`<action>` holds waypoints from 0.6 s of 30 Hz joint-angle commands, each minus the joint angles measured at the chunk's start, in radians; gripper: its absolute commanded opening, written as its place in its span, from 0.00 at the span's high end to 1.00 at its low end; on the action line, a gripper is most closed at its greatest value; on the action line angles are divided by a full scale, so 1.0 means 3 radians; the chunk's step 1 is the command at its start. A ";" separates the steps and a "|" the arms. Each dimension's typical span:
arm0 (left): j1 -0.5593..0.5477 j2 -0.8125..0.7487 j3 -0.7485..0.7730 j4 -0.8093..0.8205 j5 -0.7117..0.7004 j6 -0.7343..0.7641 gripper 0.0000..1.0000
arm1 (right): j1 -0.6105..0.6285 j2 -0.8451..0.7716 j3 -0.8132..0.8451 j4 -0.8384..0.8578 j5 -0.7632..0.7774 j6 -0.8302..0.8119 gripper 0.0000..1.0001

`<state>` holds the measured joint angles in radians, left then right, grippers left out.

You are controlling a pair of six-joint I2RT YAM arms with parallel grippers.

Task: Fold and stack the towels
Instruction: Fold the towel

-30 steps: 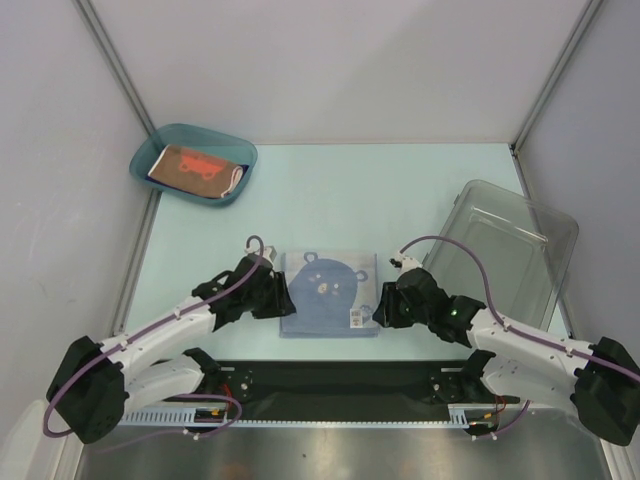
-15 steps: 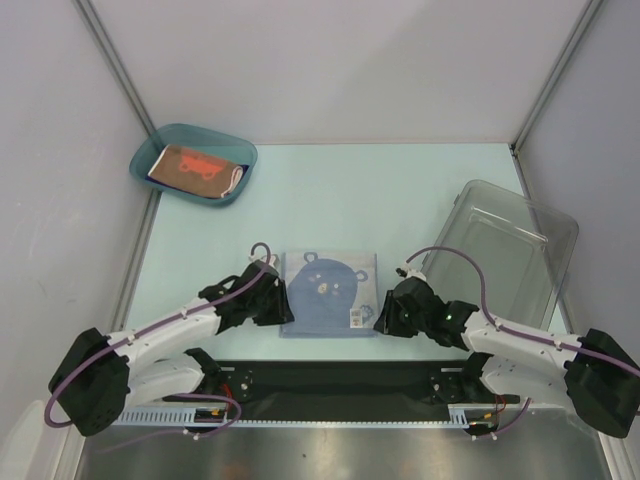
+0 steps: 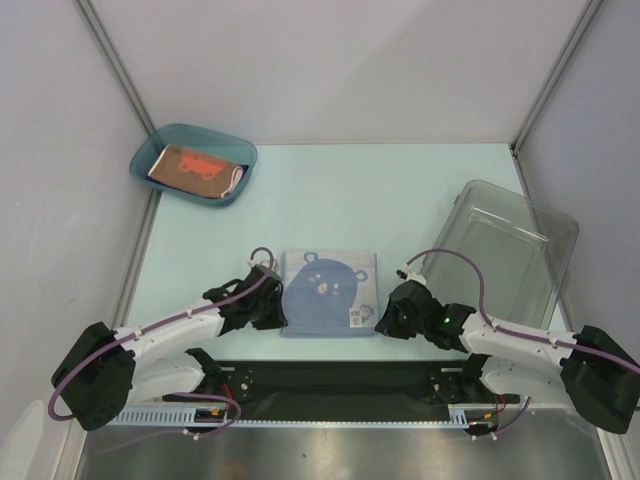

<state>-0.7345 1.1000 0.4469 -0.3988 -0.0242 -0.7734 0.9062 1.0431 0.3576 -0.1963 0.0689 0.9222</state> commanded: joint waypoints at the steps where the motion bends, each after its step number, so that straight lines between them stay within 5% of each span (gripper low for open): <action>1: -0.0031 0.0010 0.0105 -0.0010 -0.0093 -0.0030 0.92 | 0.0022 -0.0097 0.0045 0.0036 0.0164 0.0004 0.93; 3: -0.0031 0.0010 0.0172 -0.0127 -0.0119 -0.0004 1.00 | 0.0027 -0.0138 0.0081 -0.0041 0.0190 -0.0026 0.96; 13: -0.0042 -0.0026 0.0571 -0.0598 -0.0073 0.0103 1.00 | 0.0022 -0.0215 0.0311 -0.0266 0.0129 -0.0124 1.00; 18: -0.0057 -0.0164 0.0336 -0.0542 -0.0006 0.0011 1.00 | 0.0047 -0.0235 0.0127 -0.0175 0.0047 -0.0016 1.00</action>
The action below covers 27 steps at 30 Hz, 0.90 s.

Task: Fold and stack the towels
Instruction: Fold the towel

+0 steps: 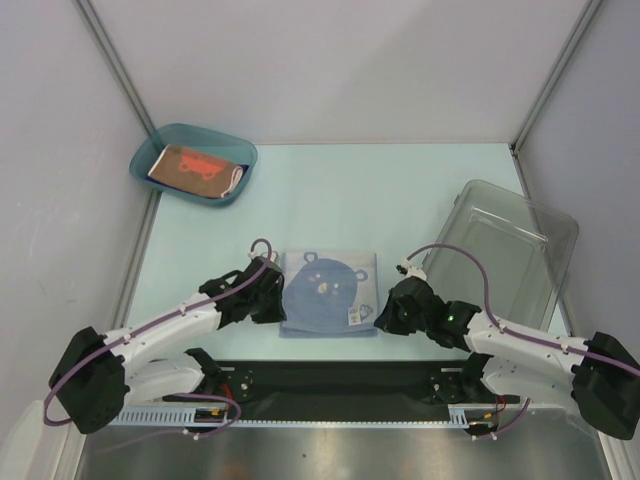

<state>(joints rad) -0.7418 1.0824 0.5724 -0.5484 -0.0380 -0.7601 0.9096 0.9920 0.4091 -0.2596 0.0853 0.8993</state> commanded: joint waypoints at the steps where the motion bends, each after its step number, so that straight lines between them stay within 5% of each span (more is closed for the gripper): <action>1: -0.0033 -0.0111 -0.0184 0.0012 0.0045 -0.0048 1.00 | 0.0036 -0.0065 -0.0090 0.0072 -0.0018 0.0075 1.00; 14: -0.0033 0.0022 -0.0308 0.0120 -0.0017 -0.0110 1.00 | 0.0051 0.0012 -0.0224 0.0400 -0.0126 0.0039 1.00; 22: -0.0033 -0.0228 0.0219 -0.0452 -0.0052 -0.0069 0.99 | 0.0056 -0.0233 -0.0065 0.0252 -0.0345 0.0070 1.00; 27: -0.0038 -0.0295 -0.0280 -0.0136 0.0218 -0.0217 1.00 | 0.0061 -0.0351 -0.0391 0.0399 -0.0340 0.0116 1.00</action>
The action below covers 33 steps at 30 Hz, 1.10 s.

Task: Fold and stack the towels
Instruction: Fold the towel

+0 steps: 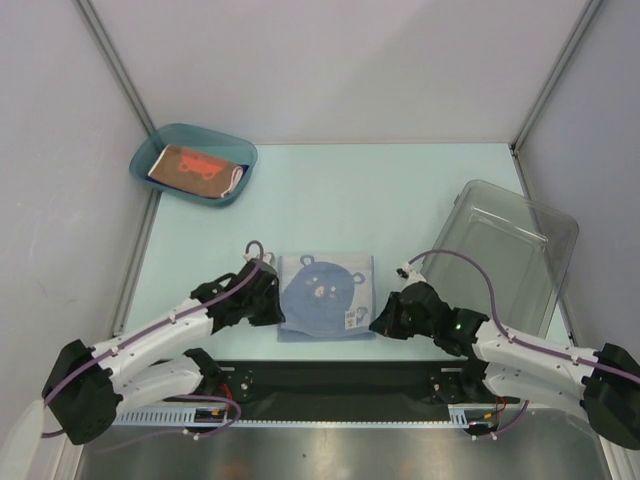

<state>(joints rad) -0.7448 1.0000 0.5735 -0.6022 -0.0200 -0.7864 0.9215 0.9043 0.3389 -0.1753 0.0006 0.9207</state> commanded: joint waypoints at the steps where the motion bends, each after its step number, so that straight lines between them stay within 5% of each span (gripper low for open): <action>1: -0.0068 -0.0015 -0.0336 0.0135 0.0154 -0.0175 1.00 | 0.0027 -0.0044 -0.0204 0.0195 -0.0104 0.0055 1.00; 15: -0.0217 0.0389 -0.0235 -0.0018 -0.0255 -0.0191 0.99 | 0.0027 0.0089 -0.0332 0.0308 -0.0094 0.0071 0.96; 16: -0.0217 0.0404 -0.0209 -0.0043 -0.0255 -0.0176 0.95 | 0.0027 0.0089 -0.0332 0.0313 -0.0140 0.0066 0.92; 17: -0.0217 0.0430 -0.0174 -0.0079 -0.0260 -0.0176 0.76 | 0.0032 0.0084 -0.0302 0.0298 -0.0155 0.0071 0.80; 21: -0.0207 0.0481 0.0229 -0.0379 -0.0418 -0.0033 0.45 | 0.0058 0.0043 0.0005 0.0038 -0.0150 -0.0133 0.62; 27: 0.0109 0.0680 0.1042 -0.0448 -0.0634 0.0784 0.36 | -0.0069 0.0385 0.0877 -0.0525 -0.0098 -0.0821 0.50; 33: 0.0948 0.1099 0.1381 0.0124 0.0273 0.2123 0.36 | -0.0886 0.1295 0.1798 -0.0520 -0.1207 -0.2207 0.48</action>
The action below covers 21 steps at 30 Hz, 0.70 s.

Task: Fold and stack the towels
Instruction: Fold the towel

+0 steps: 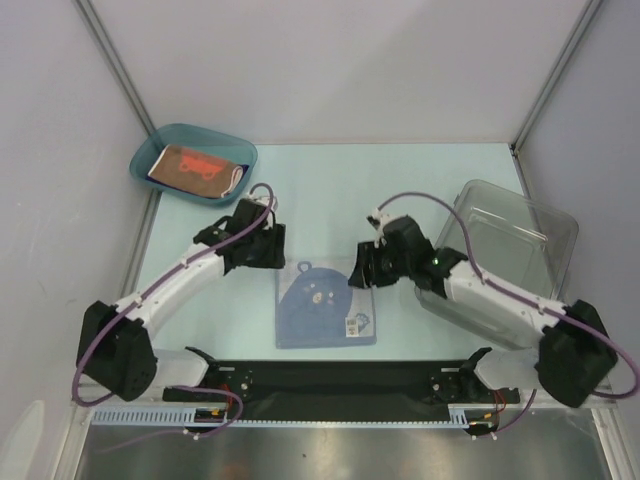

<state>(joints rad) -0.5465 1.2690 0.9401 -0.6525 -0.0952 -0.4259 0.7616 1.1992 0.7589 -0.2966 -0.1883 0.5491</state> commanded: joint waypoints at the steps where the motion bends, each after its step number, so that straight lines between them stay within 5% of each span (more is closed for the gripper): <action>1: 0.0338 0.0274 0.0184 0.0334 0.0618 0.1025 0.38 | -0.0426 0.0501 0.0780 -0.0344 -0.0640 -0.1164 0.48; 12: 0.0880 0.1384 0.0695 0.0395 0.1498 0.1649 0.38 | -0.1219 0.2183 0.1985 -0.1133 -0.1534 -0.2362 0.44; 21: 0.1003 0.1819 0.0839 0.0283 0.1657 0.1798 0.44 | -0.1516 0.2772 0.2409 -0.1619 -0.1816 -0.2828 0.50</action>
<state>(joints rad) -0.2562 1.7901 1.1553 -0.5613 0.3531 0.0616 0.3298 2.0132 1.4265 -0.7128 -0.6590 -0.2192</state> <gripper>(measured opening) 0.567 0.506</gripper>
